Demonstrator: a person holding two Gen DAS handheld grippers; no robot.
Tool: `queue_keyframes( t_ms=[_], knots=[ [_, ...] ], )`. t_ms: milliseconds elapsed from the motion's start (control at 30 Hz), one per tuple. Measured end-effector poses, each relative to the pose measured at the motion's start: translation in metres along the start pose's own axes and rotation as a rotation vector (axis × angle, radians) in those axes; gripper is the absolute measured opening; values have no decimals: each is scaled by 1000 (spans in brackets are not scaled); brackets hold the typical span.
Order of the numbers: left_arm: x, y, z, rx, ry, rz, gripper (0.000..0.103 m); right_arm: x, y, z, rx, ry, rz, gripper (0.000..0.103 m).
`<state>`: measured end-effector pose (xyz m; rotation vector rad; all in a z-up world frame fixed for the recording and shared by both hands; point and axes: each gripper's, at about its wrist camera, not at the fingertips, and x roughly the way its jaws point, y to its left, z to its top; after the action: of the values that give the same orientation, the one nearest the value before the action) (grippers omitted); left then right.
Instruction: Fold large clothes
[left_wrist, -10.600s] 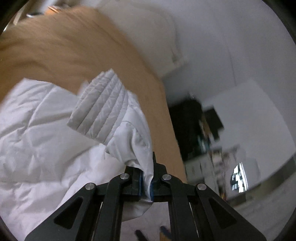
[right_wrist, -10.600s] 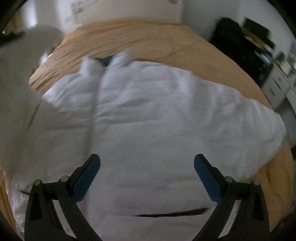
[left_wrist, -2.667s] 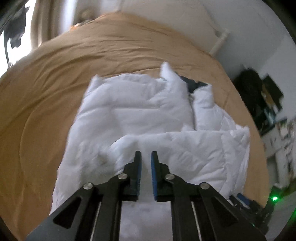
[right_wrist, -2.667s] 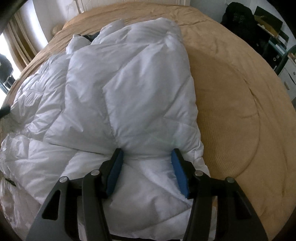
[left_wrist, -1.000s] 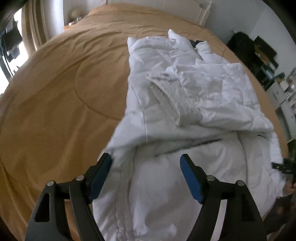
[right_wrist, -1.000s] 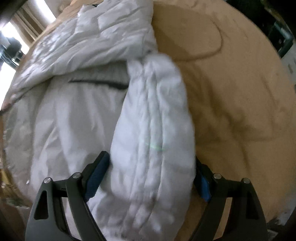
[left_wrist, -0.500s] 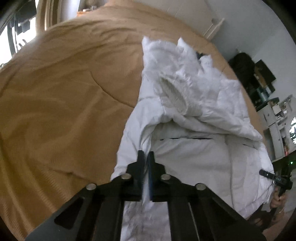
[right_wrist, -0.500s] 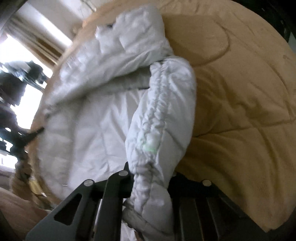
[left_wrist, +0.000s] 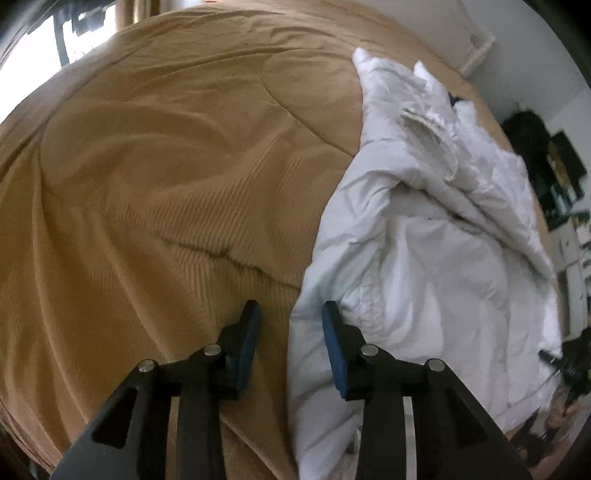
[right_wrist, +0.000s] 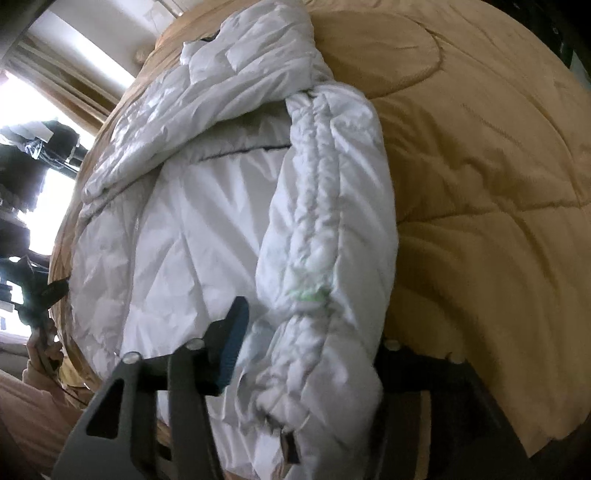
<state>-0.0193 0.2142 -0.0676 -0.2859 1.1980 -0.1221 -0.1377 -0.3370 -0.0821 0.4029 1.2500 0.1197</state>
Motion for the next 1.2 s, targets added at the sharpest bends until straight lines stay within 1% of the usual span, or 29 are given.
queue_keyframes(
  t_ms=[33,100,167,200,267,300,333,367,400,467,533,567,600,633,667,700,733,800,833,867,900,933,967,1000,1033,1067,1100,1133,1200],
  knots=[
    [-2,3,-3,-18,-3,-46,39,-3,-3,-1,-2,1,1,57],
    [-5,7,-8,-42,4,-74,40,-4,-1,-4,-7,2,10,60],
    [-12,16,-15,-77,-3,-108,46,-5,1,-5,-20,5,2,61],
    [-17,22,-19,-112,-20,-140,48,-5,2,-5,-26,3,-2,62],
    [-22,27,-24,-162,-42,-201,61,-4,3,-5,-30,6,-5,64],
    [-22,26,-24,-170,-41,-242,68,-3,4,-4,-28,7,-2,66],
    [-22,23,-25,-164,-45,-287,83,-2,4,-4,-25,8,0,68],
    [-22,19,-26,-158,-49,-310,87,0,6,-4,-26,9,-1,68],
    [-21,13,-25,-146,-44,-322,87,2,8,-4,-28,11,-4,69],
    [-9,-8,-22,-82,6,-300,89,3,10,-4,-37,11,-9,69],
    [7,-28,-17,-22,59,-264,89,4,11,-4,-46,12,-9,69],
    [16,-36,-17,-1,71,-251,84,5,10,-4,-44,11,-7,69],
    [21,-42,-16,7,78,-241,72,5,10,-4,-37,7,-3,65],
    [25,-48,-15,23,84,-235,42,4,9,-4,-32,-1,1,48],
    [25,-50,-14,13,91,-258,30,4,10,-5,-25,-9,2,34],
    [18,-49,-12,-10,73,-297,26,1,8,-4,-8,-16,10,23],
    [10,-47,-11,-16,49,-323,24,-4,4,-4,10,-32,30,16],
    [-13,-53,-6,13,-5,-359,23,-25,0,-3,44,-93,90,14],
    [-28,-59,-5,50,-35,-366,23,-33,-1,-3,54,-114,114,14],
    [-37,-63,-5,76,-48,-363,23,-41,-1,-3,63,-134,138,13],
    [-40,-61,-5,83,-47,-363,23,-50,0,-3,64,-149,158,13],
    [-38,-60,-10,85,-24,-350,23,-53,1,-4,61,-151,161,13],
    [-32,-56,-15,89,2,-334,23,-54,2,-6,57,-145,157,13],
    [-26,-52,-18,88,24,-322,24,-49,4,-10,44,-120,143,13],
    [-12,-44,-27,74,69,-296,26,-44,3,-14,29,-95,126,15],
    [-5,-38,-30,63,88,-286,33,-36,2,-18,16,-67,105,19],
    [2,-32,-34,40,104,-273,37,-23,0,-25,8,-21,79,25],
    [4,-25,-39,3,104,-286,40,-16,-1,-28,8,1,59,30],
    [-1,-20,-42,-15,92,-301,46,-10,-2,-34,11,20,33,38]
  ],
)
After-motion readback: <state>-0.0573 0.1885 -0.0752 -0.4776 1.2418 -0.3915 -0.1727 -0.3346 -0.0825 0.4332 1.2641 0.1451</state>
